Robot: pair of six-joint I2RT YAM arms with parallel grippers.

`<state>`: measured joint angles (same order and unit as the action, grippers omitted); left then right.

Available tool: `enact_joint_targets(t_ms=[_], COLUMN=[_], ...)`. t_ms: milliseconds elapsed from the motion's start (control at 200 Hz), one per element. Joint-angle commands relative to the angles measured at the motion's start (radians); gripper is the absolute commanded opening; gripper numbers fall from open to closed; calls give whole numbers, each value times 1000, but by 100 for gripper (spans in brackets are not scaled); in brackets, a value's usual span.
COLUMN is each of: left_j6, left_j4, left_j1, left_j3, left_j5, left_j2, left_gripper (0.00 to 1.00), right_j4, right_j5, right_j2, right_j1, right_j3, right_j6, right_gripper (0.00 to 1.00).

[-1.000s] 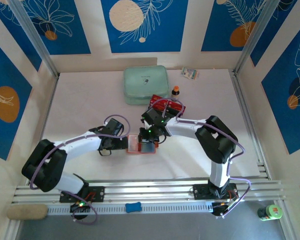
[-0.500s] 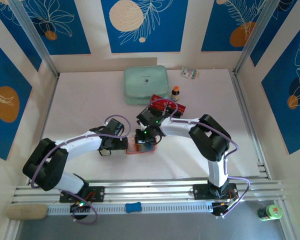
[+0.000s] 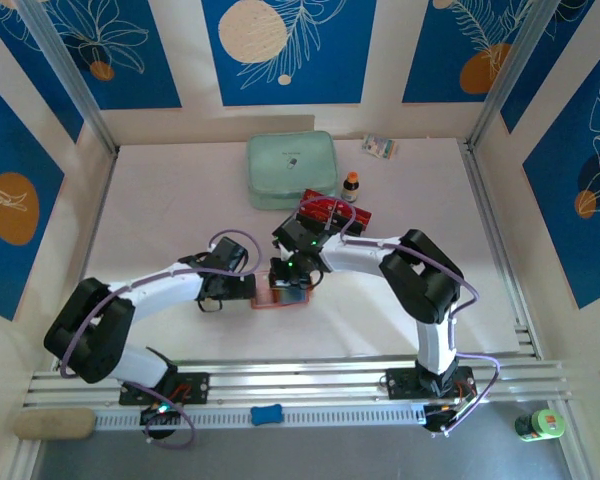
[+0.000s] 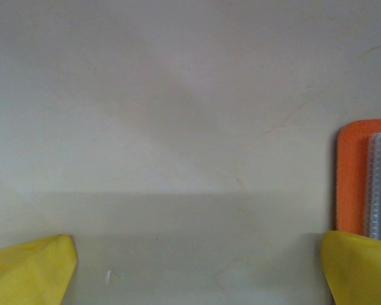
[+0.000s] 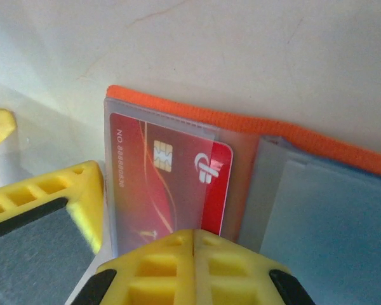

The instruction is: Put the credit cards into the card holder

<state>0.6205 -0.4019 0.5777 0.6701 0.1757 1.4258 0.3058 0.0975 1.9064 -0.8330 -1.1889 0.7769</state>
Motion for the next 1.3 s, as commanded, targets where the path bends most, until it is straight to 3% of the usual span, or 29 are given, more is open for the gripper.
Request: enact_joint_targets(t_ms=[0,295,600,1090,1295], left_j6=[4,10,52,134,128], left_j4=[-34,-116,-112,-39,-22], left_j1=[-17,-26,8,203,222], left_j3=[9,68,140,210,208], left_j5=[7,27,-42,-35,-28], left_j2=[-33,-125,-181,7,53], left_gripper=[100,100,100,100,100], right_j4=[26,23,45,49,50], right_j5=[21,28,31,72,75], right_j2=[-88,-216,-233,-91,-68], right_j1=[21,109,190,183,178], right_j3=[5,92,135,68,57], right_j6=[0,-29,-136,-189,-188], right_gripper=[1,1,1,1,0])
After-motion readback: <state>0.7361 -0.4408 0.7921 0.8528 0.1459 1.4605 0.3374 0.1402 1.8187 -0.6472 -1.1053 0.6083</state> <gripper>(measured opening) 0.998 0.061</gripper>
